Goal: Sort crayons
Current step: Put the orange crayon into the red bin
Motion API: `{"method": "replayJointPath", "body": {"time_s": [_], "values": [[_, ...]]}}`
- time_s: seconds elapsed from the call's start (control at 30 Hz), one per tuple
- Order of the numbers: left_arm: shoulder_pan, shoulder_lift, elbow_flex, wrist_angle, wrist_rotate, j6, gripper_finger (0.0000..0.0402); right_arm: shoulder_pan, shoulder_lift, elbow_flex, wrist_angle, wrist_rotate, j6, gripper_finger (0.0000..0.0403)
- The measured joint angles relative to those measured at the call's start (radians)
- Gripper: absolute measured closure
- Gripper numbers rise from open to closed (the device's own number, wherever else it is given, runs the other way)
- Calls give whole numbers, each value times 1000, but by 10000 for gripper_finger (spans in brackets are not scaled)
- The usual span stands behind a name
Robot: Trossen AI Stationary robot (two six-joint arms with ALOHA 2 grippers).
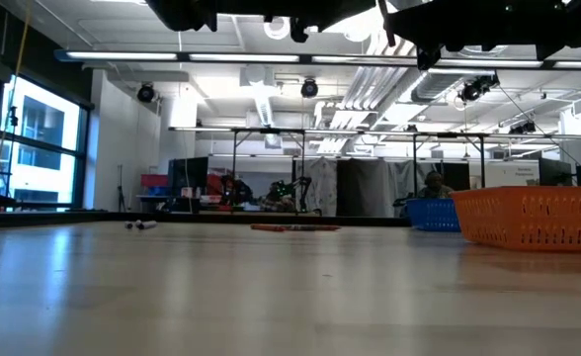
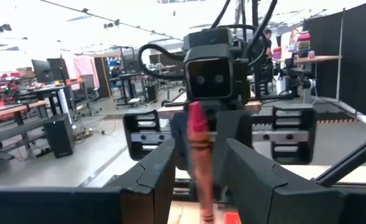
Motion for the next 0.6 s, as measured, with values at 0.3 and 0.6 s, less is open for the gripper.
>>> {"method": "replayJointPath", "body": {"time_s": [0.3,0.6], "values": [[7,0,0,15,26,-17,273,12,2,0,48,-1,-1,402],[10,0,0,17,86,-35,273,12,94,0,133,-3,18,402]]}}
